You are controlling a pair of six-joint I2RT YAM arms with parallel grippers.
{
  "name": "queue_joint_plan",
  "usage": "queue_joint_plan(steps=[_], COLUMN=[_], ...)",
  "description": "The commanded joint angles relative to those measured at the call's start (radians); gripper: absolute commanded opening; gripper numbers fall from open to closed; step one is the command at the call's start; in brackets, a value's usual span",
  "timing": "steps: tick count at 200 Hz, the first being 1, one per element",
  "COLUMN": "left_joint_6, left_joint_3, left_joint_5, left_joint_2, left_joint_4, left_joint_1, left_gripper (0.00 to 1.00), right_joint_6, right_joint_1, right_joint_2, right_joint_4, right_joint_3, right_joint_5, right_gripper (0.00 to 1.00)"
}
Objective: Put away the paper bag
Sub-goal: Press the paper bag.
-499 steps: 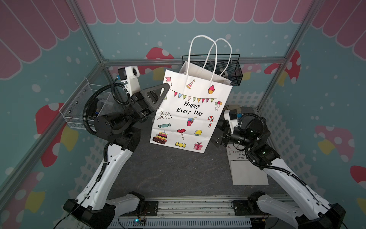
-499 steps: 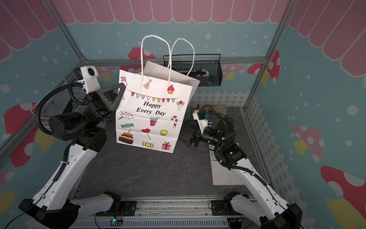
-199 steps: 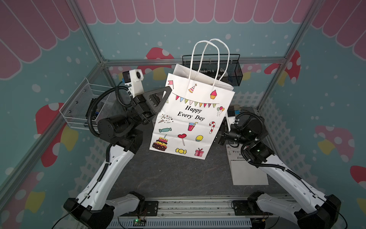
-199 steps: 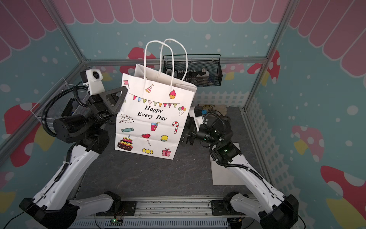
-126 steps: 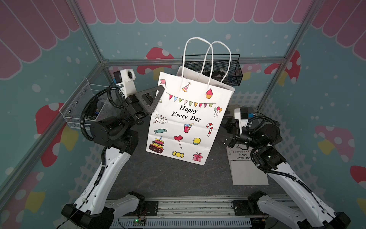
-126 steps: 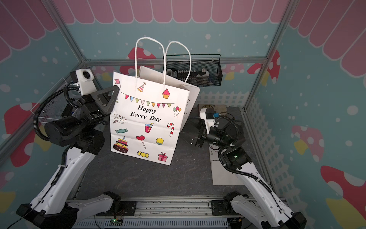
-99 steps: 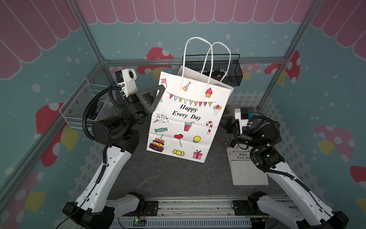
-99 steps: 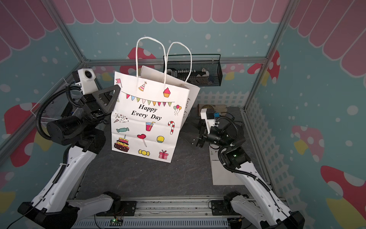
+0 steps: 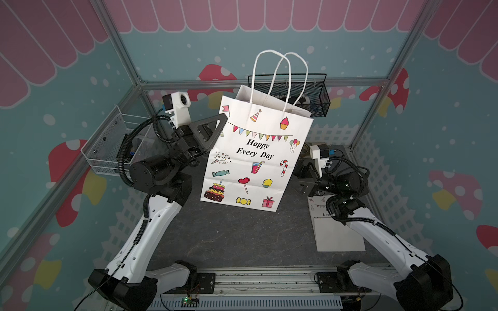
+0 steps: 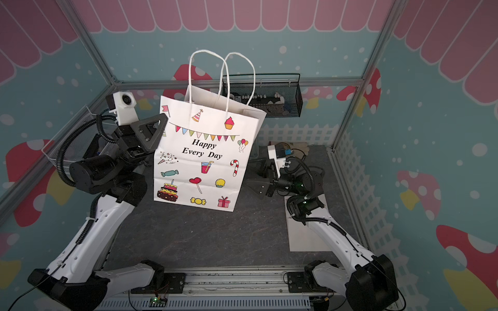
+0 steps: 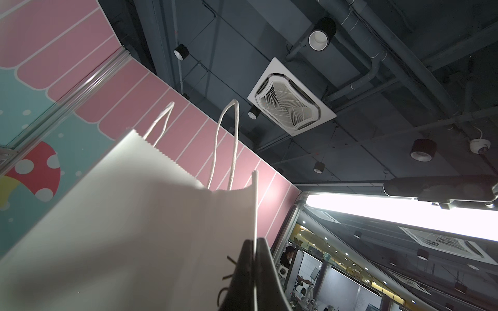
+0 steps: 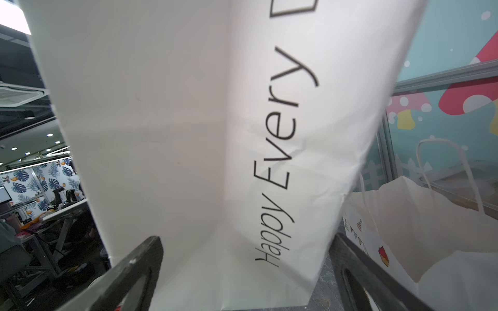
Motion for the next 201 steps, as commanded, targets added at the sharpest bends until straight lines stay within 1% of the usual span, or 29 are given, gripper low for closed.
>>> queue_joint_plan(steps=[1,12,18,32,44,64,75,78,89,108,141,176,201], left_joint_6=[-0.03,-0.02,-0.015,-0.011,-0.011,-0.007,-0.007,-0.007,-0.007,-0.007,-0.009,0.03,0.056], left_joint_3=[0.037,0.038,0.036,0.027,0.016,0.001,-0.007,-0.01,-0.016,-0.027,-0.041,-0.056,-0.086], left_joint_5=[0.019,0.024,0.024,0.022,0.017,0.012,0.009,0.009,0.01,0.011,0.012,0.024,0.027], left_joint_2=[-0.007,-0.011,-0.014,-0.018,-0.019,-0.018,-0.014,-0.012,-0.006,0.014,0.058,0.076,0.068], left_joint_4=[0.045,0.035,0.029,0.031,0.038,0.049,0.053,0.055,0.06,0.07,0.098,0.064,0.037], left_joint_1=[-0.011,-0.017,-0.018,-0.022,-0.027,-0.035,-0.037,-0.038,-0.038,-0.037,-0.036,-0.021,0.004], left_gripper=[0.0,0.0,0.0,0.0,0.0,0.0,0.0,0.0,0.0,0.0,0.0,0.0,0.0], right_joint_6=[-0.073,-0.144,-0.175,-0.204,-0.172,-0.079,-0.04,-0.032,-0.011,0.009,0.017,-0.081,-0.088], right_joint_1=[0.001,0.001,0.001,0.0,0.002,0.005,0.01,0.011,0.019,0.029,0.034,0.033,0.034], right_joint_2=[-0.034,-0.046,-0.052,-0.055,-0.048,-0.028,-0.019,-0.016,-0.011,-0.008,-0.022,-0.049,-0.055], right_joint_4=[-0.076,-0.181,-0.226,-0.263,-0.212,-0.063,0.004,0.02,0.056,0.098,0.112,-0.036,-0.058], right_joint_3=[0.007,0.017,0.021,0.025,0.02,0.01,0.006,0.004,0.005,0.005,0.002,0.007,0.011], right_joint_5=[0.023,0.049,0.088,0.114,0.098,0.06,0.059,0.034,0.017,-0.002,-0.007,0.018,0.02], right_gripper=[0.99,0.99,0.99,0.99,0.99,0.99,0.99,0.99,0.98,0.93,0.79,0.71,0.63])
